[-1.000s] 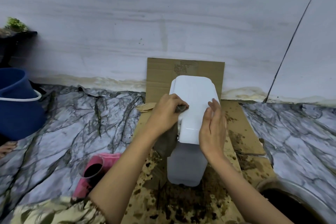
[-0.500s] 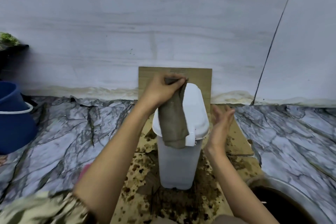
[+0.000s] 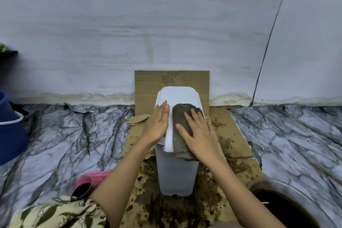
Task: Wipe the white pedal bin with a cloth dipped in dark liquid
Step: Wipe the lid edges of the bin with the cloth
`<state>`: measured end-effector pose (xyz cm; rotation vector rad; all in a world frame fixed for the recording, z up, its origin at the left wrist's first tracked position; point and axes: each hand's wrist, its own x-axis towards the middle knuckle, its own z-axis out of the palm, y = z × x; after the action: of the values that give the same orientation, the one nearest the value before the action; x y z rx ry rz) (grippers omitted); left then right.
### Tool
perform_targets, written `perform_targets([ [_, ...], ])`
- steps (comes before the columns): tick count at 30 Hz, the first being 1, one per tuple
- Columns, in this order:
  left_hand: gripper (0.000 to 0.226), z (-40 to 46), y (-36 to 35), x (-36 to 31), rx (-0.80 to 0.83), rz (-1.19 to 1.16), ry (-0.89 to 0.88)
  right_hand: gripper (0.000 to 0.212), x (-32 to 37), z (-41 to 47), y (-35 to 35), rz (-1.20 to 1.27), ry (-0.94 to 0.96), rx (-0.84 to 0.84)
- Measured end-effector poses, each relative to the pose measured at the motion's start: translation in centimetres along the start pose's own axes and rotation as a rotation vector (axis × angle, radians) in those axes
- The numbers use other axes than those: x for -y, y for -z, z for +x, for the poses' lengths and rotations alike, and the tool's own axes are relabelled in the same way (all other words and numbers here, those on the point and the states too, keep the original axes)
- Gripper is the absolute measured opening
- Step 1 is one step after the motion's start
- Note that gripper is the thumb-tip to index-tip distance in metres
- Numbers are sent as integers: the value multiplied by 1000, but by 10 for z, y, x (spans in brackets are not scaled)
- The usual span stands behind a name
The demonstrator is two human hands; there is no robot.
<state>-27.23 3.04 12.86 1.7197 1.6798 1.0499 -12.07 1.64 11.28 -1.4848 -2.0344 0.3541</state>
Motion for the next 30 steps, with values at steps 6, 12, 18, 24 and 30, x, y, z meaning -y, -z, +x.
perform_targets([
  [6, 73, -5, -2, -1, 33, 316, -14, 49, -4, 20, 12, 454, -304, -163],
  [12, 62, -21, -24, -2, -57, 402, -125, 48, -16, -54, -6, 507, -53, -340],
  [18, 52, -20, -31, -4, -168, 435, -152, 54, -31, -81, -3, 694, -162, -302],
  [24, 48, -23, -31, -7, -191, 433, -138, 29, -15, -60, 10, 431, 10, -251],
  [30, 45, -24, -30, -6, -210, 417, -147, 21, -19, -45, 14, 36, -47, -444],
])
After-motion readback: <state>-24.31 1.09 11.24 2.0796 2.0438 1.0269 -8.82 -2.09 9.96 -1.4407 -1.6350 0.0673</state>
